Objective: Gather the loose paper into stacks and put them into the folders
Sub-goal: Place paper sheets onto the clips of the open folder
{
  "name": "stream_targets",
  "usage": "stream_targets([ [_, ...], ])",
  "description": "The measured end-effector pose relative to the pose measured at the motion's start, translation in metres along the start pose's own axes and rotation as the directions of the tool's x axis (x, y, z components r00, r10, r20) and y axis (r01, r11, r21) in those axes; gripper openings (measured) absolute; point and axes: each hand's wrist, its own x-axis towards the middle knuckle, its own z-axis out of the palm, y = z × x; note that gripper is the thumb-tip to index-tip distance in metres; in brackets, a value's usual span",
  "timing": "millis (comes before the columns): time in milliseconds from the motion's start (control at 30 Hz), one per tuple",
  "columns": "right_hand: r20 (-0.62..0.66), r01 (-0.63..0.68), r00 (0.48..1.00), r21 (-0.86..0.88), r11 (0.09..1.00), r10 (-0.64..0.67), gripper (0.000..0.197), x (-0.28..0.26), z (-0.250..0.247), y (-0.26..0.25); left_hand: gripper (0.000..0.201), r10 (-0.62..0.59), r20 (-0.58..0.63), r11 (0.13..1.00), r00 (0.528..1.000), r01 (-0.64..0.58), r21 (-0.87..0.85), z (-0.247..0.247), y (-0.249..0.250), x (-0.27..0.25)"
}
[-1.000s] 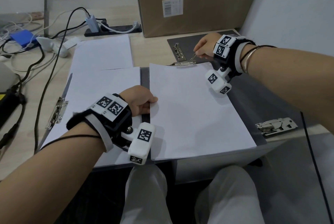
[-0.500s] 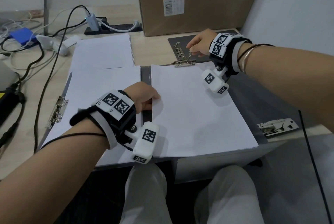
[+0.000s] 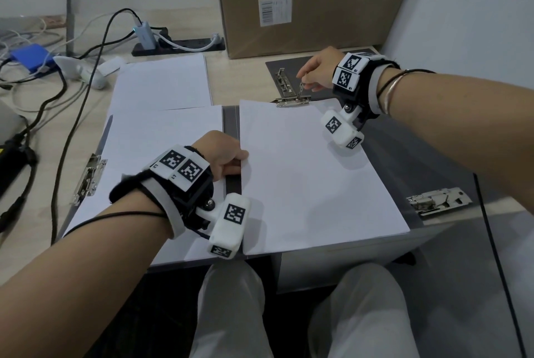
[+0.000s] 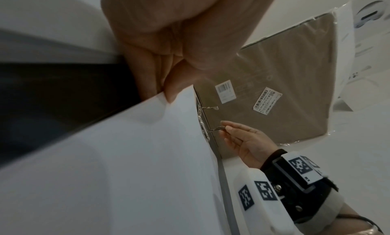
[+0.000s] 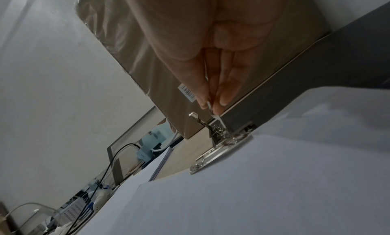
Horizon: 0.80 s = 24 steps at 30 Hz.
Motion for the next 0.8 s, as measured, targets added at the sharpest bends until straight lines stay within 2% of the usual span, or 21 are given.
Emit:
stream_targets([
  [333,0.012,-0.019,1.0,0.026,0.999,0.019,0.019,-0.008,-0.001,-0.004,0.019,0.071,-0.037,0.996,0.997,-0.073,-0.05,0.004,-0.006,0.001],
  [500,0.061,-0.085,0.995,0.023,0.996,0.083,0.042,-0.015,-0.001,-0.008,0.01,-0.002,0.026,0.989,1.0,0.006,-0.15,0.001,0.0,-0.003],
  [600,0.045,-0.177,0.983,-0.059,0.982,0.18,0.056,-0.027,-0.006,-0.005,0.012,0.018,0.023,0.994,1.0,-0.015,-0.106,0.003,0.001,-0.004],
  [667,0.019,-0.221,0.975,-0.07,0.973,0.223,0.044,-0.037,-0.012,0.002,0.016,0.029,0.017,0.993,0.999,-0.027,-0.115,0.003,0.001,-0.006],
  [767,0.027,-0.306,0.951,-0.051,0.951,0.308,0.004,-0.064,-0.014,0.018,0.018,0.032,0.03,0.989,0.999,-0.027,-0.144,0.002,0.001,-0.007],
  [800,0.038,-0.325,0.944,-0.052,0.944,0.327,0.007,-0.074,-0.013,0.024,0.022,0.041,0.032,0.991,0.999,-0.037,-0.125,0.002,0.0,-0.007],
])
